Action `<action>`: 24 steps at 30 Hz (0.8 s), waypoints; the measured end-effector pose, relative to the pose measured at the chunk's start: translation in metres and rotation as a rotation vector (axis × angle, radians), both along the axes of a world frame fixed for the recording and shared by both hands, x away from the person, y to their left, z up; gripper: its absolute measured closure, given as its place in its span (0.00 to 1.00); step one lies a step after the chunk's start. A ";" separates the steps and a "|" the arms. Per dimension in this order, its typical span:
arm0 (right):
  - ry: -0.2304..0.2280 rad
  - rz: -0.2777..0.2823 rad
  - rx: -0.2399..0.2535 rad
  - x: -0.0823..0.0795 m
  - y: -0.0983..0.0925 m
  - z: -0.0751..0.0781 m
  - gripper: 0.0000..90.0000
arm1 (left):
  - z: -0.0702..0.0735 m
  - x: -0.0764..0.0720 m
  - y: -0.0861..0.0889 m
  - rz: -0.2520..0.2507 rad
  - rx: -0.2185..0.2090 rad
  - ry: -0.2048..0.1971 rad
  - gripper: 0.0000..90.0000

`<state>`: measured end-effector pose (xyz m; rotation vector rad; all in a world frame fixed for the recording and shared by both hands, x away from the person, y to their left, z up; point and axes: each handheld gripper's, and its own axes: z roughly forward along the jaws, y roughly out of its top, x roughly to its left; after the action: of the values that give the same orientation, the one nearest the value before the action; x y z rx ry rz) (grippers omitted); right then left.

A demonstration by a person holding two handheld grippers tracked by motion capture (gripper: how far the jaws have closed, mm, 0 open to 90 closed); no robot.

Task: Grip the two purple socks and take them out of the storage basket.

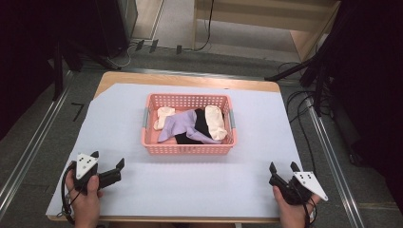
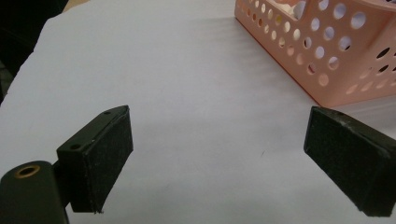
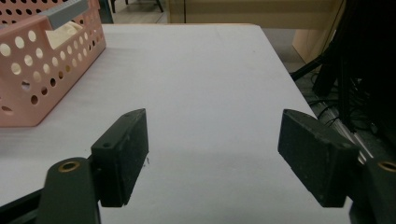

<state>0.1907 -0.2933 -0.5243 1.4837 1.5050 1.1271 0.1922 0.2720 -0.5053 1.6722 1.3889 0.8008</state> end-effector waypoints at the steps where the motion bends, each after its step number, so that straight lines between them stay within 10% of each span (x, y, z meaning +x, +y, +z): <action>1: 0.002 -0.003 0.005 -0.001 0.000 0.001 0.33 | 0.000 0.000 0.000 -0.002 0.001 0.002 0.10; 24: 0.023 0.133 0.035 0.024 0.041 0.052 0.69 | 0.000 -0.004 0.000 -0.011 -0.002 -0.031 0.10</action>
<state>0.2148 -0.2526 -0.4719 1.4416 1.6275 1.2241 0.1880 0.2723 -0.5050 1.6583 1.3574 0.8157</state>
